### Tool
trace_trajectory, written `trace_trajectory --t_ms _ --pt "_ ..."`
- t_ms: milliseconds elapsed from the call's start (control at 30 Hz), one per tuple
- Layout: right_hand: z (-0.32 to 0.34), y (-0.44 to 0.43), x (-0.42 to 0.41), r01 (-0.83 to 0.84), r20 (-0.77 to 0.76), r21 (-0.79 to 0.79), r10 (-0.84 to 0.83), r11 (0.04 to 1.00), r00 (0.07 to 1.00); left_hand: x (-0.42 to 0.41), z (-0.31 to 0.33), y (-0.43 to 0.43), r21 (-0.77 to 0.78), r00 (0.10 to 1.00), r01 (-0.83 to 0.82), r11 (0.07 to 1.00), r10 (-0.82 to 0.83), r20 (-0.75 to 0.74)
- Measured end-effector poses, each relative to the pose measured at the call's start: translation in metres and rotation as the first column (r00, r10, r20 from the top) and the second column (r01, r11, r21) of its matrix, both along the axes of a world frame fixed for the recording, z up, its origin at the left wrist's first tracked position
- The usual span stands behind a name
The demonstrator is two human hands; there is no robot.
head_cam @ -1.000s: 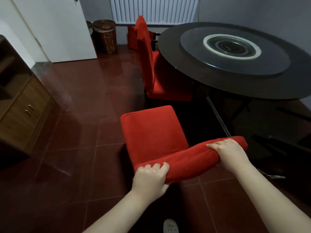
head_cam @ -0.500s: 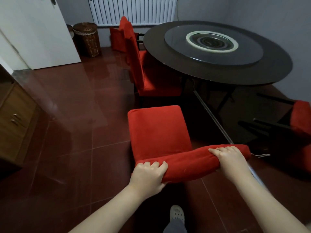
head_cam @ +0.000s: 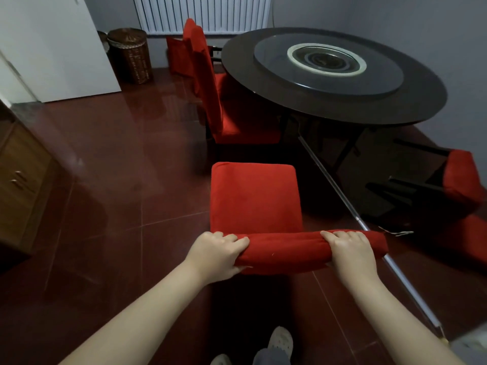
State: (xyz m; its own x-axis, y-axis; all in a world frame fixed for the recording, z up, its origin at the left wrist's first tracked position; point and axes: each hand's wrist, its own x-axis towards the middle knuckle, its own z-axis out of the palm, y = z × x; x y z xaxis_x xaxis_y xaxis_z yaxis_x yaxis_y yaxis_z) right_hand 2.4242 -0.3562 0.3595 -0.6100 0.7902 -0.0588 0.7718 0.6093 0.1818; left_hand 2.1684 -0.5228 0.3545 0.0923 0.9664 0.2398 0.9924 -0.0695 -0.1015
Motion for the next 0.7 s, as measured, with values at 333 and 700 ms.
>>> trace_trajectory --t_ms 333,700 --pt "0.012 0.003 -0.019 0.028 0.049 0.009 -0.029 1.0 0.998 -0.023 0.005 0.013 -0.001 0.999 0.039 0.999 -0.039 0.006" --pt "0.023 0.04 -0.062 0.06 0.034 0.032 -0.061 0.998 0.998 -0.077 0.023 0.068 -0.004 0.999 0.036 0.999 -0.036 0.019"
